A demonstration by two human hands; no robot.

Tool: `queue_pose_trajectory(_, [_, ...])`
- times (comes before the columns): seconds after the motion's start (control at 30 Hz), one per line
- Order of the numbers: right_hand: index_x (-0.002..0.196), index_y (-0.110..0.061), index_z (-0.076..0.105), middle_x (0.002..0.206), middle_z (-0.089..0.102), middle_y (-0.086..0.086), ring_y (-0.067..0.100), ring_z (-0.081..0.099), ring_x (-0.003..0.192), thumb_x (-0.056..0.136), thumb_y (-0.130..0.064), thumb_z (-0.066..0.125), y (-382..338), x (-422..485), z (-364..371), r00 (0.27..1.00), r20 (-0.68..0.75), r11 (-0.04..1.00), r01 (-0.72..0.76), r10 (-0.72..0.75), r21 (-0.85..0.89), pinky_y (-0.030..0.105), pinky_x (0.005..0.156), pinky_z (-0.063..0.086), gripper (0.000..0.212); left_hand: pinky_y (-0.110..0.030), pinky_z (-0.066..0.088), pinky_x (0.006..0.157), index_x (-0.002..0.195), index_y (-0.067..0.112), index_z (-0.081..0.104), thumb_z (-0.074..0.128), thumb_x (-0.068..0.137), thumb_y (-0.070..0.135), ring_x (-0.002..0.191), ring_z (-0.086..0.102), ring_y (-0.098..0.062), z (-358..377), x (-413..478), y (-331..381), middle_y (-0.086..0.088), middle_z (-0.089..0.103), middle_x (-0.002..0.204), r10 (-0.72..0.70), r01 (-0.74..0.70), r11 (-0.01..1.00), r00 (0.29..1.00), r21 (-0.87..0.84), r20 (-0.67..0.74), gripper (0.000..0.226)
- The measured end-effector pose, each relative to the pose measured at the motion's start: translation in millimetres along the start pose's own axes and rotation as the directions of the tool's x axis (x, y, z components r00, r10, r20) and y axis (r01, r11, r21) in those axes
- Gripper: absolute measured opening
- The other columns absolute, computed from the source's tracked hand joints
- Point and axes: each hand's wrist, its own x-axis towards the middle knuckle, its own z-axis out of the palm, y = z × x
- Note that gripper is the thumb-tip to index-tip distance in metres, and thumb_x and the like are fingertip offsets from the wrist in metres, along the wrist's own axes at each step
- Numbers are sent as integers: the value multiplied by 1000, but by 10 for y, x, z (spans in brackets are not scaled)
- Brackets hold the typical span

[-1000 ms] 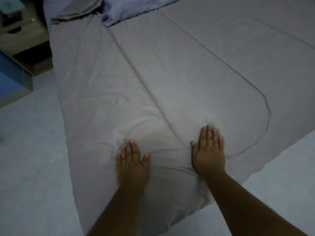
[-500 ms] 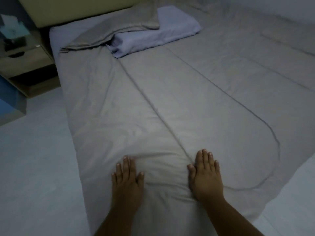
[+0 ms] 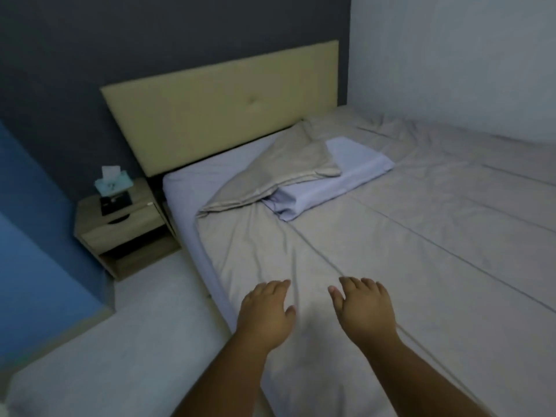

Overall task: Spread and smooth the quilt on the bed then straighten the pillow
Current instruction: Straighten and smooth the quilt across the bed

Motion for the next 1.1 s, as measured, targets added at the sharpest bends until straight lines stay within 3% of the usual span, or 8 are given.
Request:
queue_pose_trajectory(0.07, [74,-13,74,67,72,4,30,64,63,88,-44,29,-197,306,-103,996,-83,998,38,-43,-54,36,66,50,56,-31,22,114,149,26,22,38,96,43,141,26,-18,-288,152,-200,5,30,154,12,-12,1000,1000,20,-7,58])
queue_pose_trajectory(0.13, [66,-13,71,59,68,4,30,61,55,84,-40,35,-369,623,-207,989,-128,995,58,-68,-76,33,60,48,49,-31,23,113,149,26,23,39,96,42,141,26,-19,-543,355,-402,4,30,154,20,-19,998,1000,55,-14,58])
queue_pose_trajectory(0.4, [53,-12,57,48,58,9,29,54,47,81,-36,38,-1256,2064,-240,940,-326,994,81,-101,-73,31,55,40,42,-33,29,110,147,23,30,44,94,40,135,35,-22,-1521,1432,-1059,1,37,150,83,-70,989,991,129,-101,57])
queue_pose_trajectory(0.53, [50,-10,56,46,58,11,30,55,47,76,-34,38,-1866,2775,-363,931,-350,994,83,-103,-72,32,57,45,39,-33,30,109,147,25,31,45,94,39,134,37,-23,-1957,2098,-1416,1,37,150,109,-95,990,985,103,-131,56])
queue_pose_trajectory(0.63, [57,-9,63,55,65,12,31,61,56,75,-36,43,-2266,3276,-323,973,-223,990,26,-57,-140,37,69,50,38,-33,29,108,147,26,28,44,94,38,135,35,-23,-2172,2620,-1774,2,35,151,149,-136,984,982,115,-113,56])
queue_pose_trajectory(0.7, [77,-8,68,76,71,13,32,64,77,84,-34,49,-2474,3581,-167,991,-132,981,-7,-19,-191,40,85,44,33,-34,29,109,148,26,26,43,95,39,136,34,-23,-2242,2991,-2052,1,33,152,183,-172,976,980,132,-73,58])
queue_pose_trajectory(0.87, [96,-10,65,98,70,10,31,59,97,90,-33,44,-2763,4219,155,987,-139,967,-106,75,-233,42,101,33,31,-33,29,108,149,25,25,43,94,39,136,34,-25,-2415,3889,-2633,0,30,154,258,-261,953,965,151,36,59])
queue_pose_trajectory(1.1, [101,-10,63,104,68,10,32,57,101,92,-32,41,-2635,4929,202,950,-161,930,-297,266,-218,43,99,33,32,-33,32,106,149,24,25,40,95,36,132,37,-26,-2694,5026,-2709,-1,34,151,422,-424,886,905,187,55,58])
